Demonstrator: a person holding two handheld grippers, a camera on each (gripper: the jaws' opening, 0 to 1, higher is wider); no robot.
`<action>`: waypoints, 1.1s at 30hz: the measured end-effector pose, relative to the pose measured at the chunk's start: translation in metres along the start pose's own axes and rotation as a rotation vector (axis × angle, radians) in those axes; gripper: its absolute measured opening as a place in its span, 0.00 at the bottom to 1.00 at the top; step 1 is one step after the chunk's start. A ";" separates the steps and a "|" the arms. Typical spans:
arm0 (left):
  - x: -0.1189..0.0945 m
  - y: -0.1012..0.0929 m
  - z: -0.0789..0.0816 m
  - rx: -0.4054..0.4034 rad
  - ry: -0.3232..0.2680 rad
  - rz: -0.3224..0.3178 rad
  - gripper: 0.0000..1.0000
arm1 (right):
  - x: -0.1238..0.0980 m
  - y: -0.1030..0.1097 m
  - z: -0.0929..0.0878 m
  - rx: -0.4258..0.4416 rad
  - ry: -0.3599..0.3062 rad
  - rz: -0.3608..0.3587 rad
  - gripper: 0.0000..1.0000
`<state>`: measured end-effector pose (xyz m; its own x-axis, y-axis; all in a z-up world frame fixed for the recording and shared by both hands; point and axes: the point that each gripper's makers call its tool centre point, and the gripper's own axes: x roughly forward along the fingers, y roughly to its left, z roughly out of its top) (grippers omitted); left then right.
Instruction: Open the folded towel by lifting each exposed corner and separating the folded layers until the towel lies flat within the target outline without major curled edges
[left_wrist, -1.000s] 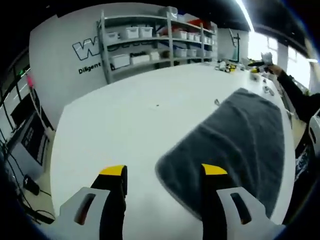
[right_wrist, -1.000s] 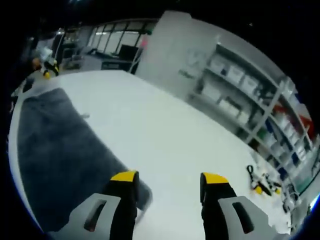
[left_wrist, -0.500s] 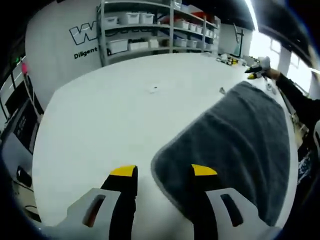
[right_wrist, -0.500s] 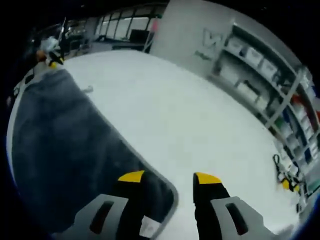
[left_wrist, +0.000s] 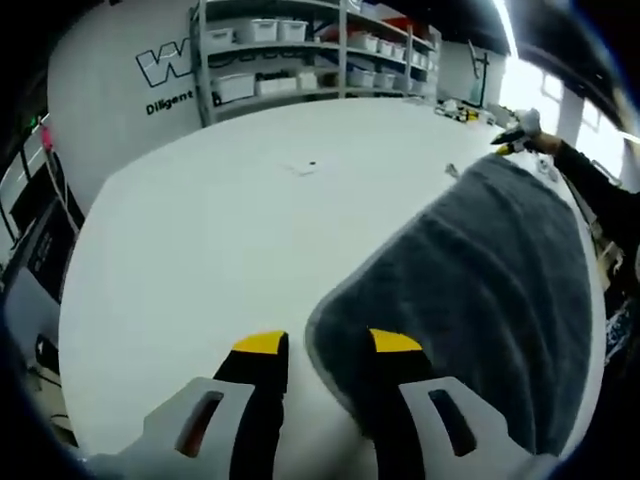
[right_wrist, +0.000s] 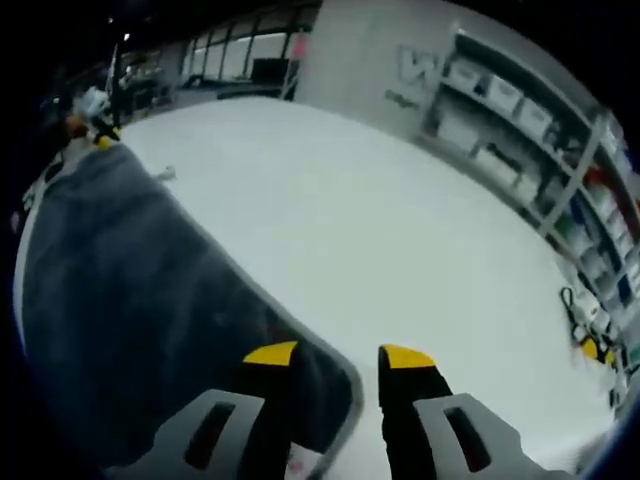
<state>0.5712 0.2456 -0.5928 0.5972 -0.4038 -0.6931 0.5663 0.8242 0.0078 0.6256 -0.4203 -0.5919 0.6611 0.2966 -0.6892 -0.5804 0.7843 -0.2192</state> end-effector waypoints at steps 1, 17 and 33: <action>0.001 0.000 0.001 0.008 0.003 -0.001 0.27 | 0.001 0.001 -0.001 0.006 0.000 0.002 0.28; 0.006 -0.008 -0.009 -0.035 0.031 -0.028 0.03 | 0.000 -0.003 -0.022 0.092 0.038 0.023 0.05; 0.001 -0.020 -0.016 -0.024 0.025 0.003 0.02 | 0.010 -0.007 -0.014 -0.011 0.004 -0.032 0.00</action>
<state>0.5513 0.2348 -0.6047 0.5844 -0.3918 -0.7106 0.5505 0.8348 -0.0074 0.6296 -0.4307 -0.6072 0.6773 0.2695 -0.6845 -0.5642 0.7874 -0.2482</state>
